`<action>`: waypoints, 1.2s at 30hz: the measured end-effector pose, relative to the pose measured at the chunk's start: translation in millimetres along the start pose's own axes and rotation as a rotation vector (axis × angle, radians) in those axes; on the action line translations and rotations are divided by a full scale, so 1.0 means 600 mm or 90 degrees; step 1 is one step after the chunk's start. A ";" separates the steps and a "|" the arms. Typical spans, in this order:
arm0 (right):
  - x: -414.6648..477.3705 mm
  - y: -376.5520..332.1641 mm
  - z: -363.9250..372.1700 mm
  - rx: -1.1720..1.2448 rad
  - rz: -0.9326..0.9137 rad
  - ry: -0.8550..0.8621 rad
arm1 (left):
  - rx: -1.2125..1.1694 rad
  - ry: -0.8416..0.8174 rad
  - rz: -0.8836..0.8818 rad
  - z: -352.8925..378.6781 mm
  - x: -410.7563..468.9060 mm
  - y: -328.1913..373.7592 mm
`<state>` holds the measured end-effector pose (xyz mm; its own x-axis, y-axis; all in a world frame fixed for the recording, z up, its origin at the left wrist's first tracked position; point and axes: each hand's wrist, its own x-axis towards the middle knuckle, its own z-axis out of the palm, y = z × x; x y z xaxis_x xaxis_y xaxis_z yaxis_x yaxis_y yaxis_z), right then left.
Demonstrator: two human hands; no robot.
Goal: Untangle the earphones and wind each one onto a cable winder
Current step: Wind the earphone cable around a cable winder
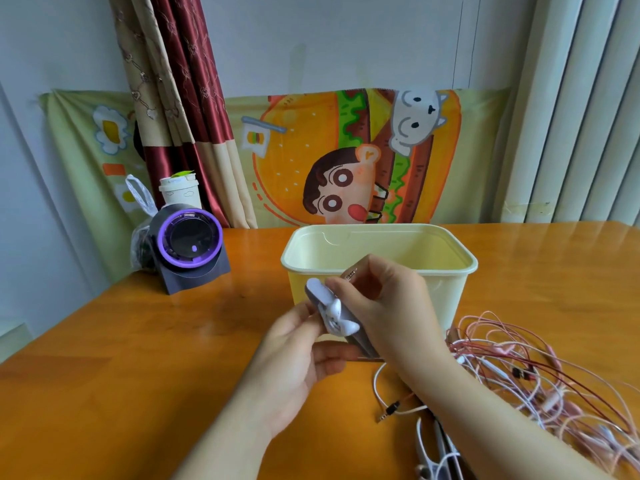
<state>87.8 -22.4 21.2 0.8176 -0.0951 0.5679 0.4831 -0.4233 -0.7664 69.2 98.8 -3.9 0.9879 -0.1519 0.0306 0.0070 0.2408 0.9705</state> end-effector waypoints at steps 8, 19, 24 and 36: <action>0.000 0.009 0.002 0.057 0.035 -0.074 | -0.123 -0.007 0.018 0.007 0.007 -0.005; 0.016 0.013 -0.021 0.165 0.128 -0.246 | -0.168 0.109 0.106 -0.007 0.012 0.011; 0.012 0.008 -0.019 0.146 0.068 -0.252 | -0.162 0.052 0.137 -0.007 0.011 0.012; 0.011 -0.014 -0.029 0.084 -0.031 -0.170 | 0.104 0.053 0.233 -0.019 0.018 -0.007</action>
<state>83.5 -35.3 36.8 0.8377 0.1698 0.5190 0.5456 -0.2988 -0.7830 81.7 107.0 -10.5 0.9297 -0.0041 0.3683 -0.3658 0.1076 0.9245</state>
